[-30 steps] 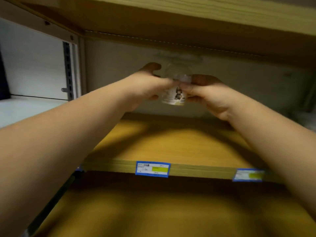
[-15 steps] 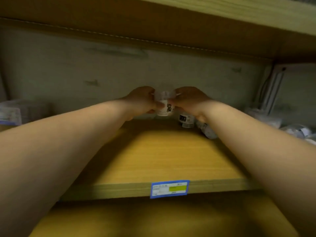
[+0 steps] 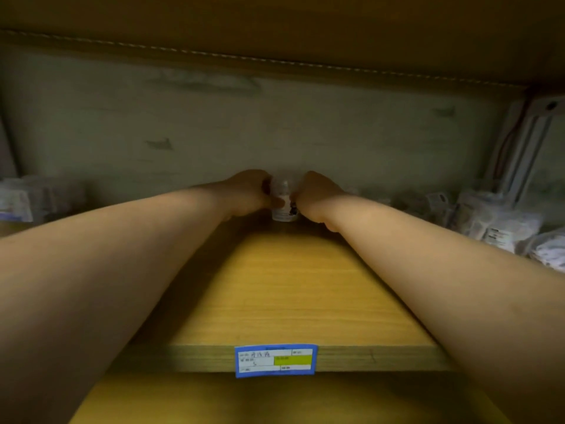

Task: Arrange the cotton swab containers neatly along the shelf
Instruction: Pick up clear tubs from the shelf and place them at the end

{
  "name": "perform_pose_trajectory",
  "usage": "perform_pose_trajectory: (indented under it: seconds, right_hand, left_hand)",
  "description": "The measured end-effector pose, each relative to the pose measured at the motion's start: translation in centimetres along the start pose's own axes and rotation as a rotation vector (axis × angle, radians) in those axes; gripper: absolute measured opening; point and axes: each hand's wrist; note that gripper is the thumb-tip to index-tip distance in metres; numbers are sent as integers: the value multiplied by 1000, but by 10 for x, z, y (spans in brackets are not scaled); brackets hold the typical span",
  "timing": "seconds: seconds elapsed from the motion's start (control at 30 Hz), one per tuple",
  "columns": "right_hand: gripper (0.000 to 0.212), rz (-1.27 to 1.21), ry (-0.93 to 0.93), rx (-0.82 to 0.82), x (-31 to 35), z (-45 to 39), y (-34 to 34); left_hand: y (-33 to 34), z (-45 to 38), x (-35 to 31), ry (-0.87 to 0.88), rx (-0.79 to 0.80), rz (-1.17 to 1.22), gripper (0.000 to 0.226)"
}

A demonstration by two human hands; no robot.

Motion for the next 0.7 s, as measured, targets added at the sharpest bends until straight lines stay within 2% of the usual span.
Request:
perform_pose_trajectory:
  seconds: [0.13, 0.23, 0.33, 0.37, 0.43, 0.5, 0.57, 0.63, 0.7]
  right_hand:
    - [30, 10, 21, -10, 1, 6, 1]
    - [30, 14, 1, 43, 3, 15, -1]
    - [31, 39, -55, 17, 5, 22, -31]
    - [31, 17, -61, -11, 2, 24, -47]
    - [26, -106, -33, -57, -6, 27, -83]
    - [22, -100, -6, -134, -21, 29, -112]
    - [29, 89, 14, -183, -42, 30, -131]
    - [42, 242, 50, -150, -59, 33, -134]
    - [55, 295, 102, -82, -70, 34, -125]
  left_hand:
    - [1, 2, 3, -5, -8, -51, 28]
    - [0, 7, -2, 7, 24, -78, 30]
    - [-8, 14, -13, -24, 94, 30, 54]
    - [-11, 15, -18, -23, 59, 18, 68]
    - [-17, 15, -30, 2, -128, -73, 87]
    - [-16, 16, -47, 119, -357, -89, 73]
    - [-6, 13, -69, 264, -453, -91, 56]
    - [12, 9, -91, 318, -386, -137, 48]
    - [34, 4, -109, 295, -269, -175, 47]
Point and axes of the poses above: each hand's wrist, its own z-axis away from the middle knuckle, its own y-axis out of the palm, x = y × z, and after that the axes turned 9 degrees about -x, right-handed
